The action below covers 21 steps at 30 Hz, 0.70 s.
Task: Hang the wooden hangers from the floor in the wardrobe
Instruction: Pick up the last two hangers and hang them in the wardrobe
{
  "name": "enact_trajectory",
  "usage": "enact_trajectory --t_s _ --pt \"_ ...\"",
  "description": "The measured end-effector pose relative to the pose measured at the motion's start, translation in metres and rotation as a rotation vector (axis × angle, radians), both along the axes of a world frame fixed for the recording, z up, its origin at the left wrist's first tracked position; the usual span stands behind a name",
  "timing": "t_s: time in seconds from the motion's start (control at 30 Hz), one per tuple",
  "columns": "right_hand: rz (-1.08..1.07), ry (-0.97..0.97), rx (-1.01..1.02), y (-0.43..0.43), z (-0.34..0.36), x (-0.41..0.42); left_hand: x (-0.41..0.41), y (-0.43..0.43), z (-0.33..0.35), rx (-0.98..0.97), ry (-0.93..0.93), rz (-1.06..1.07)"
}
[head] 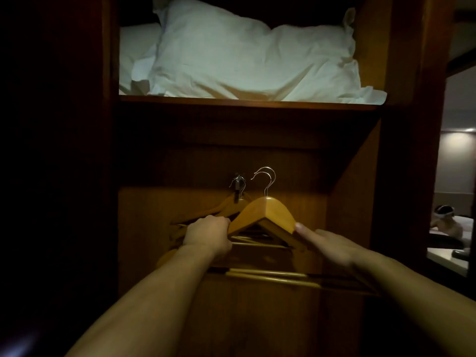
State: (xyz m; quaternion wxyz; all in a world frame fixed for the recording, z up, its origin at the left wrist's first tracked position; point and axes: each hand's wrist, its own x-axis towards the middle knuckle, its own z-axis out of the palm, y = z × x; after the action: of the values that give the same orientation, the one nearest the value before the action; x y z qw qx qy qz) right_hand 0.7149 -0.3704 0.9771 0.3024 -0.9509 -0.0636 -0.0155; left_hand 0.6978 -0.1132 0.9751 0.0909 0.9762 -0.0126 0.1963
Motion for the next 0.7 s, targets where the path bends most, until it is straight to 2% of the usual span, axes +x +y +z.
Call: enact_trajectory --t_s 0.07,0.17,0.43,0.7 --pt "0.045 0.05 0.145 -0.001 0.0 0.013 0.011 0.004 0.001 -0.013 0.0 0.009" --pt "0.039 0.083 0.198 0.003 -0.001 0.039 0.028 0.011 0.004 -0.026 0.0 0.018" --pt "-0.04 0.057 0.008 0.025 0.0 0.094 0.084 0.034 -0.002 -0.007 0.007 -0.043" --pt "-0.087 0.06 0.022 0.043 -0.01 0.141 0.13 0.058 -0.008 -0.003 -0.01 -0.085"
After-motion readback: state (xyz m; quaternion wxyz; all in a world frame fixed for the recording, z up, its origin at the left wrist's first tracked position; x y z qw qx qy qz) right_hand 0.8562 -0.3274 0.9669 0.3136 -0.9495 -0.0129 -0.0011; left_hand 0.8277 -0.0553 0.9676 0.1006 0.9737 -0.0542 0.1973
